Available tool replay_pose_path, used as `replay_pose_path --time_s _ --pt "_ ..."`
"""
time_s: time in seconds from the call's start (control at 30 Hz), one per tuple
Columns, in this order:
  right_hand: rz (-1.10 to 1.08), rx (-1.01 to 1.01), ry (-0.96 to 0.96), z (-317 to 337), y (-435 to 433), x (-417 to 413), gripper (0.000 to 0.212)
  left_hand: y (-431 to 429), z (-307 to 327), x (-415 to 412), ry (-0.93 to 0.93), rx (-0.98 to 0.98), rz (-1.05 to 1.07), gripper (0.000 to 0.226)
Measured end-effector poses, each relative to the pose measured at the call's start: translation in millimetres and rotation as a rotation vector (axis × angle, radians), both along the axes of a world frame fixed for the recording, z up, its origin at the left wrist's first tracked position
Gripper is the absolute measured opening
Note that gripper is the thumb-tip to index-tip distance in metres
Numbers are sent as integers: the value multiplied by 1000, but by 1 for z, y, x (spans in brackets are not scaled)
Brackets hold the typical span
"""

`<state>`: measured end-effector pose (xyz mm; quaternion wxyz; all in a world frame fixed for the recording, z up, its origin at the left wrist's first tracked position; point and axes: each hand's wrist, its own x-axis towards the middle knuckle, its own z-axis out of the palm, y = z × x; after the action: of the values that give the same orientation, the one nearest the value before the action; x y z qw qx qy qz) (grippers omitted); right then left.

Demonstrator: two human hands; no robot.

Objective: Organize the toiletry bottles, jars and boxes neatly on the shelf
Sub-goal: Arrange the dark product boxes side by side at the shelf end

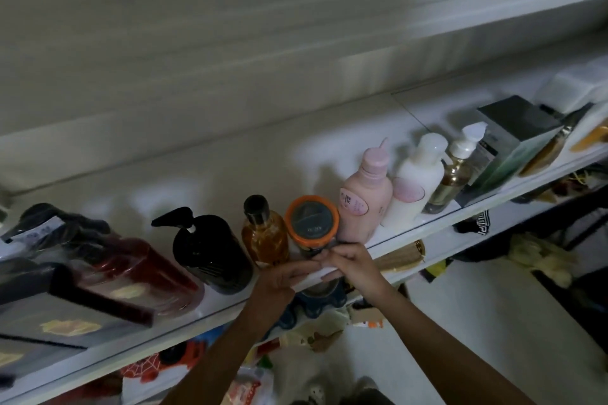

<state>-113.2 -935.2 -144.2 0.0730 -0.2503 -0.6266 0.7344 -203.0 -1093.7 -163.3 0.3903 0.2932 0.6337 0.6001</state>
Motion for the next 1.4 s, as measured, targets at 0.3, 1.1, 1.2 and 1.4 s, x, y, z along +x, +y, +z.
replay_pose_path --time_s 0.3,1.1,1.2,1.4 --pt "128 36 -34 8 9 4 15 -2 2 2 22 15 65 58" --pt "391 81 127 37 126 44 21 123 44 83 126 186 590 53" --pt "368 91 98 33 123 44 24 123 43 83 99 199 569 43" --pt "371 131 64 24 120 43 21 119 24 80 69 199 505 49"
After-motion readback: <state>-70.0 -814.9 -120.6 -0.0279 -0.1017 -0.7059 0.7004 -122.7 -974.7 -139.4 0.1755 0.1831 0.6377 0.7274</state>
